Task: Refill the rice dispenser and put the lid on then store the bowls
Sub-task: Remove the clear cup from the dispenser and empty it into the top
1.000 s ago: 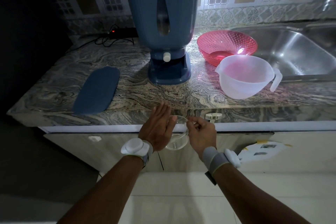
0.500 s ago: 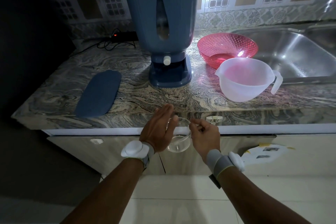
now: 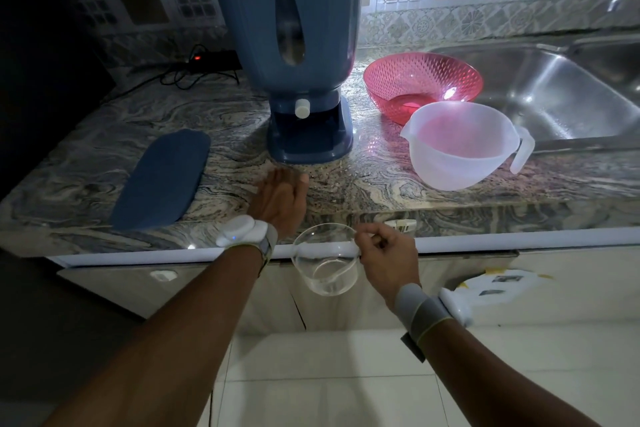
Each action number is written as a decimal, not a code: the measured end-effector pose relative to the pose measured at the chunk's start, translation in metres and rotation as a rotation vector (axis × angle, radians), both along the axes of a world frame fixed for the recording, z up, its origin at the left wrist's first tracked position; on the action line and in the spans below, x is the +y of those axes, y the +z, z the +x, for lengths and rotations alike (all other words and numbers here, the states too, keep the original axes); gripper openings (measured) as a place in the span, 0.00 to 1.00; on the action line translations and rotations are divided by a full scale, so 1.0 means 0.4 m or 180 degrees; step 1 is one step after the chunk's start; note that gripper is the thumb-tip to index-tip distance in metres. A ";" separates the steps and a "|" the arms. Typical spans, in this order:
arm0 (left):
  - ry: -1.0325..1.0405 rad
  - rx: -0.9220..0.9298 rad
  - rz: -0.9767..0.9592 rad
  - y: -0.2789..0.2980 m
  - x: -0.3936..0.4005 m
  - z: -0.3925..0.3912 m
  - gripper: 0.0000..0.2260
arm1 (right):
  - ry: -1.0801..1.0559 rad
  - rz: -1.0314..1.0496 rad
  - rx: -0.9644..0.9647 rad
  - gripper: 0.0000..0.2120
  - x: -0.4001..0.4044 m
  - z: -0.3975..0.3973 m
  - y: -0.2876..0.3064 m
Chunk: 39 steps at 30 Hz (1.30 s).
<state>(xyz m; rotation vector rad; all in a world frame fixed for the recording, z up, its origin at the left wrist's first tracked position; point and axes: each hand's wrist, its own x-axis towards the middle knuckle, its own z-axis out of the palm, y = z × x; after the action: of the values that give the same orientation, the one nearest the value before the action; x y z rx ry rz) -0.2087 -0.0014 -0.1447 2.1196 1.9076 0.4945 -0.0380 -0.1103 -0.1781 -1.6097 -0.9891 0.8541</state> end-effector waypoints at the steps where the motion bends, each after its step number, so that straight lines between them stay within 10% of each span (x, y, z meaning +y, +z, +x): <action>1: -0.0111 0.0058 0.0022 -0.005 -0.004 0.003 0.24 | -0.0001 0.0004 -0.0001 0.07 -0.001 0.001 -0.001; 13: -0.1118 0.0115 -0.0028 -0.019 -0.119 0.041 0.32 | -0.0159 0.0016 -0.0064 0.06 -0.004 0.008 0.006; 39: -0.0838 -0.0628 0.0194 0.013 -0.181 0.067 0.31 | -0.0108 0.0006 0.0000 0.04 -0.018 0.053 0.016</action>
<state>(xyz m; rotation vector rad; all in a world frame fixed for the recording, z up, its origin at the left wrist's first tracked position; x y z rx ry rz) -0.1819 -0.0738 -0.1395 2.2235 1.4995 0.6823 -0.0167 -0.1176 -0.1718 -1.6206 -0.9598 0.8299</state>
